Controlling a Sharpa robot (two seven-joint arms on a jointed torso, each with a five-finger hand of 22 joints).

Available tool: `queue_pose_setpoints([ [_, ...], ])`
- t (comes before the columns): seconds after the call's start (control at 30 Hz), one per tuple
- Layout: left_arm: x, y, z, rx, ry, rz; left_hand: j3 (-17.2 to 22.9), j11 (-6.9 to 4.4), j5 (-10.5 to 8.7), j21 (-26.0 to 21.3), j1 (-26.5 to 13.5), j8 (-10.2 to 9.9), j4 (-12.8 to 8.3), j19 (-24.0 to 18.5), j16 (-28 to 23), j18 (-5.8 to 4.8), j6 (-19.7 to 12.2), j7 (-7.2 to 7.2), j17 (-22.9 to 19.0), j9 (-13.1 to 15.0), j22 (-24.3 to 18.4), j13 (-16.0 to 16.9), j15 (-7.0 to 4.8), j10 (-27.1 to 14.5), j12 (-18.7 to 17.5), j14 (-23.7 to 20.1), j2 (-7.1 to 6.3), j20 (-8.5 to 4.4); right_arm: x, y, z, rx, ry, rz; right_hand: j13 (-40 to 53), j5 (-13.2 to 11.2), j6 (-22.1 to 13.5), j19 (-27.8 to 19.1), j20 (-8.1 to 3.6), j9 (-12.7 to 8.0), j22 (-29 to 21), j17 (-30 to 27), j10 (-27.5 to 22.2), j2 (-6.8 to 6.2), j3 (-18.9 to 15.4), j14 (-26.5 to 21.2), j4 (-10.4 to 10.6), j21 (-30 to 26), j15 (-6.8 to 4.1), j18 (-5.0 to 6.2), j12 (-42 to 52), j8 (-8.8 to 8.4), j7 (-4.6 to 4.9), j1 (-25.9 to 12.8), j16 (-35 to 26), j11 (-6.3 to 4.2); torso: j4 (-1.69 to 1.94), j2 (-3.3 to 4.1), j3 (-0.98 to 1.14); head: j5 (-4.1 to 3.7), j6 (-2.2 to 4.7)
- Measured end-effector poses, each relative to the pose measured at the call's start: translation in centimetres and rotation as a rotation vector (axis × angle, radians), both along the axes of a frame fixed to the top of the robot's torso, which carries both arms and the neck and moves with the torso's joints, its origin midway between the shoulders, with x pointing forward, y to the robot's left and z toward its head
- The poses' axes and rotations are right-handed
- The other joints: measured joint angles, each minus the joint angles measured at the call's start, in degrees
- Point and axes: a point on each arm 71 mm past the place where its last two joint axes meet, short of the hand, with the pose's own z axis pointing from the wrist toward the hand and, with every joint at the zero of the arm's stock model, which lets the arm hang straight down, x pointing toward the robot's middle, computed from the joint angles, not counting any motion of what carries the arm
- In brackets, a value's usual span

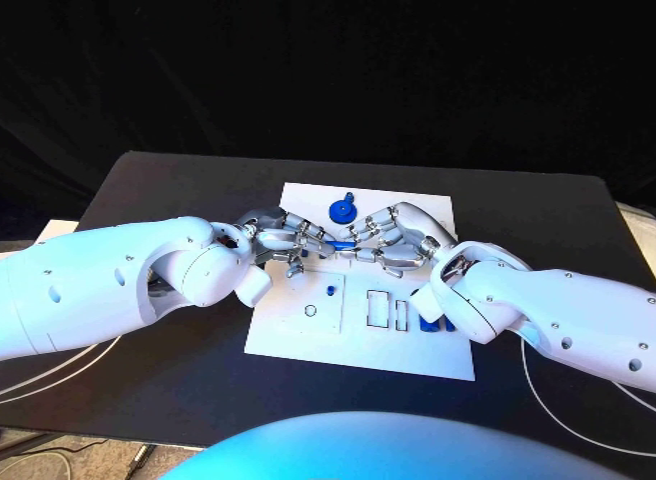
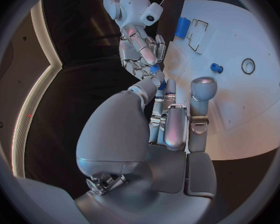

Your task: Assemble the parts on the task board

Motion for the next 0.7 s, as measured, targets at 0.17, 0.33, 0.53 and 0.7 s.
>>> queue_pose_setpoints([
  [0.17, -0.02, -0.03, 0.02, -0.011, 0.006, 0.009, 0.1, 0.00, -0.01, 0.2, 0.0, 0.0, -0.1, 0.0, 0.0, 0.00, 0.0, 0.00, 0.0, 0.0, 0.1, 0.0, 0.00, 0.0, 0.0, 0.0, 0.00, 0.00, 0.12, -0.06, 0.00, 0.002, -0.007, -0.011, 0.0, 0.0, 0.0, 0.0, 0.00, 0.1, 0.0, 0.0, 0.0, 0.00, 0.0, 0.0, 0.0, 0.0, 0.00, 0.00, 0.0, 0.00, 0.00, 0.0, 0.0, 0.00, 0.00, 0.00, 0.00, -0.03, 0.00],
  [0.33, -0.03, -0.06, 0.03, -0.029, 0.016, 0.023, 0.1, -0.01, -0.04, 0.2, -0.2, -0.1, -0.1, 0.0, 0.0, 0.00, 0.0, 0.00, 0.0, 0.0, 0.1, 0.0, 0.01, 0.0, 0.0, 0.0, -0.03, 0.00, 0.13, 0.02, 0.00, 0.009, -0.013, -0.018, 0.0, 0.0, 0.4, 0.0, 0.00, 0.2, 0.0, 0.1, 0.0, 0.48, 0.0, 0.0, 0.0, 0.0, 0.00, 0.00, 0.0, 0.00, 0.05, 0.5, 0.0, 0.00, -0.01, 0.00, 0.03, -0.05, 0.03],
  [0.53, -0.01, -0.04, 0.01, -0.057, 0.035, 0.047, 0.1, -0.01, -0.08, 0.2, -0.3, -0.2, -0.1, 0.0, 0.0, 0.00, 0.0, 0.00, 0.0, 0.0, 0.1, 0.0, 0.02, 0.0, 0.0, 0.0, -0.10, 0.00, 0.16, -0.02, 0.00, 0.019, -0.017, -0.029, 0.0, 0.0, 0.4, 0.0, 0.00, 0.2, 0.0, 0.2, 0.0, 0.62, 0.2, 0.0, -0.2, 0.0, 0.00, 0.00, 0.0, 0.01, 0.00, 0.6, 0.0, 0.00, -0.03, 0.00, 0.04, -0.19, 0.41],
  [0.7, 0.00, -0.01, -0.03, -0.081, 0.050, 0.069, 0.3, -0.01, -0.21, 0.2, -0.3, -0.2, -0.3, 0.0, 0.0, 0.00, 0.0, 0.00, 0.1, 0.0, 0.1, 0.0, 0.03, 0.0, 0.0, 0.0, -0.18, 0.00, 0.10, 0.03, 0.03, 0.033, -0.022, -0.037, 0.0, 0.0, 0.6, 0.0, 0.00, 0.3, 0.0, 0.2, 0.0, 0.62, 0.2, 0.0, -0.2, 0.0, 0.00, 0.00, 0.0, 0.29, 0.20, 0.6, 0.0, 0.00, -0.03, 0.00, 0.05, -0.30, 0.70],
])
